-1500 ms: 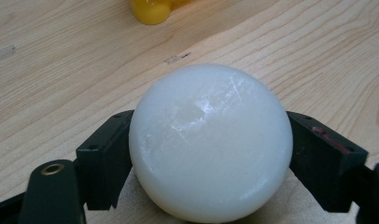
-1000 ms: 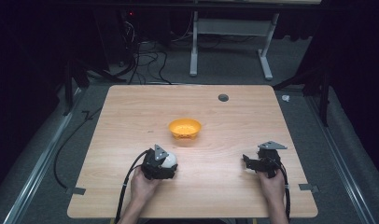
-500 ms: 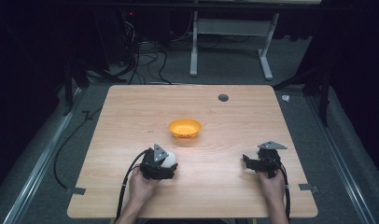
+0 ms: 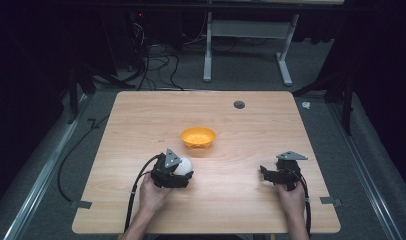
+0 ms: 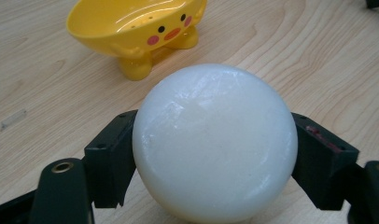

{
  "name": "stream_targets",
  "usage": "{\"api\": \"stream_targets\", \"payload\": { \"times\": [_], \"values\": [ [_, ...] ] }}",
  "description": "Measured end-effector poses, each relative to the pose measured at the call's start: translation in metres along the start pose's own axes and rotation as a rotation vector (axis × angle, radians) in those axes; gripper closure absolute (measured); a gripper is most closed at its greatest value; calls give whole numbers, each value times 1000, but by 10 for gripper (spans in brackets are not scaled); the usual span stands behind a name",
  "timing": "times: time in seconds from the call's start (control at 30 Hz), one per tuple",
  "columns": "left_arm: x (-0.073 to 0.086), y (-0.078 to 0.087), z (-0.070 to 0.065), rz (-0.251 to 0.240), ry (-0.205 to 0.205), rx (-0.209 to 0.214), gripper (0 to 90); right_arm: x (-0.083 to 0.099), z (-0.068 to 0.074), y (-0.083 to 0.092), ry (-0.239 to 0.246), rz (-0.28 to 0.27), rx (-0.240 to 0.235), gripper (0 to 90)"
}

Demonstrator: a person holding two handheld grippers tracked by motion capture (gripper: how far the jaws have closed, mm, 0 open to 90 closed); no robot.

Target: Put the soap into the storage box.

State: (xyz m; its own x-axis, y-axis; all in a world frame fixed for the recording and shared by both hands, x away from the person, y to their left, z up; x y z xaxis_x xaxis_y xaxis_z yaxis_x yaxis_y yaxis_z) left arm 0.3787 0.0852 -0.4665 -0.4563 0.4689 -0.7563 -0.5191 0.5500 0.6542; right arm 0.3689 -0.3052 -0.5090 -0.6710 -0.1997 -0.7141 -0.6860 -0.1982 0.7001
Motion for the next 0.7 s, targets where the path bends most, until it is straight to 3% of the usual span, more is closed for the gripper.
{"api": "stream_targets", "payload": {
  "times": [0.07,0.53,0.7],
  "values": [
    [-2,1,2,-5,13,24,244,0,0,0,0,0,0,218],
    [-20,4,15,-2,11,28,244,0,0,0,0,2,0,217],
    [-29,4,18,-9,24,60,244,0,0,0,-3,-2,-2,218]
  ]
}}
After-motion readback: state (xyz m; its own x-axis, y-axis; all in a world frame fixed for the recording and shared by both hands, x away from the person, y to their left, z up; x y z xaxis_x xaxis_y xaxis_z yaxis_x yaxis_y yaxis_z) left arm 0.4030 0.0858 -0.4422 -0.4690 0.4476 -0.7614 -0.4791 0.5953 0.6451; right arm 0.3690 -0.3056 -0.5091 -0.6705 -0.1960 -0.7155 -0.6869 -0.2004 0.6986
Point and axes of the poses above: each handheld gripper's, and its own axes: y roughly backward along the jaws, x roughly out of its underside, z roughly to its left, the point moved 1 cm from there along -y, roughly forward along the jaws
